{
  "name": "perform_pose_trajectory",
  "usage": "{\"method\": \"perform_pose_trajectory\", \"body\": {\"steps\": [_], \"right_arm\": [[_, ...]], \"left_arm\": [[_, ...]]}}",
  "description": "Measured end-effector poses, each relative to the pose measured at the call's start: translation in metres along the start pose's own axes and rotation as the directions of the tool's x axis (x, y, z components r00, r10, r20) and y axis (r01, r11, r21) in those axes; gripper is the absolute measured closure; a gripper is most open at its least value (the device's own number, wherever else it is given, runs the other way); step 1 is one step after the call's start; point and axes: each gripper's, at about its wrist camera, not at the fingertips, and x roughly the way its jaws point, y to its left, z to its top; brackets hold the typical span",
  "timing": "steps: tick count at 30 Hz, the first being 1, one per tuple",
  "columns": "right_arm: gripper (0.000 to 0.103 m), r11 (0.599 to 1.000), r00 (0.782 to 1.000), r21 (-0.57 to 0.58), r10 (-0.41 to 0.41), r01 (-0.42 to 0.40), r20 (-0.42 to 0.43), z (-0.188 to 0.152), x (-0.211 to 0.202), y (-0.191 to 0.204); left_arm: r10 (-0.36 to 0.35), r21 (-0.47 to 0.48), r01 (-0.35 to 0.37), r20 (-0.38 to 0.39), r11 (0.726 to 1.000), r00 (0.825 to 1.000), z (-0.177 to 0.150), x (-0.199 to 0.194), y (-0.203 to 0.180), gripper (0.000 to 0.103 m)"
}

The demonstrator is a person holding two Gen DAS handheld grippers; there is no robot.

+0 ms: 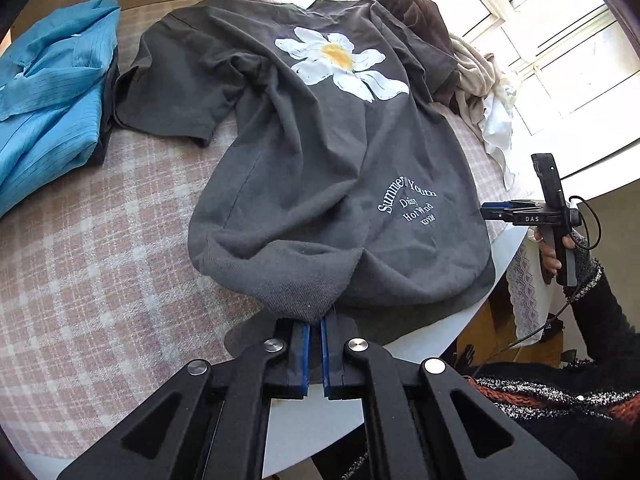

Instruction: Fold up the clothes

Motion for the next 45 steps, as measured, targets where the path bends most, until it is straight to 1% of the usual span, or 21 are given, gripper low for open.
{"method": "perform_pose_trajectory", "body": {"steps": [1,3,6,9,10,12,13,14,15,16,17,19,21,22,25,28,30,32,35,39,45], "right_arm": [[0.063,0.999,1.000,-0.035,-0.007,0.008,0.013,-0.001,0.001,0.006],[0.100,0.995,1.000,-0.100,0.025,-0.025,0.006,-0.004,-0.001,0.015],[0.100,0.992,0.991,-0.075,0.111,-0.106,0.069,0.007,-0.029,0.010],[0.100,0.981,0.965,-0.037,0.194,-0.191,0.179,0.032,-0.074,0.000],[0.100,0.980,0.955,-0.028,0.199,-0.198,0.220,0.045,-0.088,-0.004],[0.100,0.984,0.944,0.002,0.171,-0.179,0.283,0.084,-0.100,-0.015],[0.099,0.990,0.949,-0.006,0.139,-0.143,0.284,0.106,-0.095,-0.013],[0.093,0.995,0.954,-0.019,0.103,-0.102,0.281,0.128,-0.087,-0.009],[0.085,0.999,0.969,-0.002,0.051,-0.052,0.241,0.144,-0.075,-0.011],[0.084,1.000,0.981,0.019,-0.004,0.001,0.192,0.159,-0.062,-0.013],[0.084,1.000,0.989,0.026,-0.013,0.009,0.150,0.165,-0.055,-0.017],[0.084,1.000,0.989,0.014,0.013,-0.015,0.144,0.159,-0.058,-0.020],[0.081,0.999,0.985,0.001,0.034,-0.035,0.171,0.139,-0.068,-0.025],[0.077,0.999,0.982,-0.006,0.044,-0.044,0.186,0.128,-0.074,-0.027],[0.063,0.998,0.982,-0.063,0.022,-0.010,0.190,0.100,-0.074,-0.021],[0.063,0.996,0.984,-0.089,0.017,-0.001,0.176,0.082,-0.067,-0.017],[0.063,0.996,0.986,-0.089,0.029,-0.015,0.161,0.079,-0.059,-0.016],[0.062,0.997,0.988,-0.074,0.030,-0.019,0.152,0.082,-0.052,-0.015],[0.062,0.997,0.990,-0.071,0.019,-0.009,0.140,0.084,-0.048,-0.013],[0.063,0.996,0.991,-0.088,0.011,0.001,0.133,0.082,-0.048,-0.008],[0.062,0.994,0.991,-0.106,0.021,-0.007,0.134,0.082,-0.047,-0.005]], "left_arm": [[-0.003,0.001,0.003,-0.002,1.000,1.000,0.001,0.000,0.001,0.100],[-0.009,0.001,0.009,-0.003,1.000,1.000,0.001,-0.001,0.001,0.100],[-0.039,-0.013,0.039,0.014,0.999,0.999,0.004,-0.010,0.002,0.100],[-0.063,-0.031,0.064,0.045,0.997,0.997,0.016,-0.025,0.007,0.100],[-0.055,-0.030,0.057,0.059,0.998,0.997,0.026,-0.030,0.011,0.100],[-0.008,-0.032,0.011,0.091,0.999,0.996,0.054,-0.036,0.023,0.100],[0.015,-0.039,-0.011,0.102,0.999,0.995,0.071,-0.036,0.031,0.099],[0.034,-0.043,-0.029,0.101,0.999,0.994,0.088,-0.031,0.042,0.095],[0.054,-0.048,-0.050,0.099,0.998,0.994,0.100,-0.027,0.051,0.092],[0.078,-0.051,-0.074,0.095,0.996,0.992,0.103,-0.027,0.057,0.089],[0.102,-0.054,-0.098,0.091,0.994,0.991,0.106,-0.027,0.063,0.089],[0.150,-0.059,-0.146,0.083,0.988,0.985,0.112,-0.026,0.076,0.089],[0.189,-0.062,-0.185,0.080,0.981,0.979,0.114,-0.028,0.087,0.083],[0.192,-0.053,-0.188,0.092,0.981,0.977,0.104,-0.038,0.089,0.077],[0.254,0.039,-0.261,0.126,0.965,0.959,0.072,-0.053,0.076,0.074],[0.245,0.101,-0.253,0.090,0.962,0.965,0.046,-0.041,0.063,0.071],[0.244,0.118,-0.249,0.054,0.961,0.968,0.042,-0.023,0.061,0.071],[0.260,0.105,-0.262,0.035,0.959,0.965,0.045,-0.007,0.064,0.071],[0.244,0.059,-0.246,0.036,0.967,0.969,0.053,0.006,0.071,0.071],[0.230,0.068,-0.232,0.041,0.970,0.972,0.057,0.009,0.069,0.071],[0.172,0.058,-0.175,0.063,0.983,0.983,0.054,-0.008,0.069,0.071]]}}
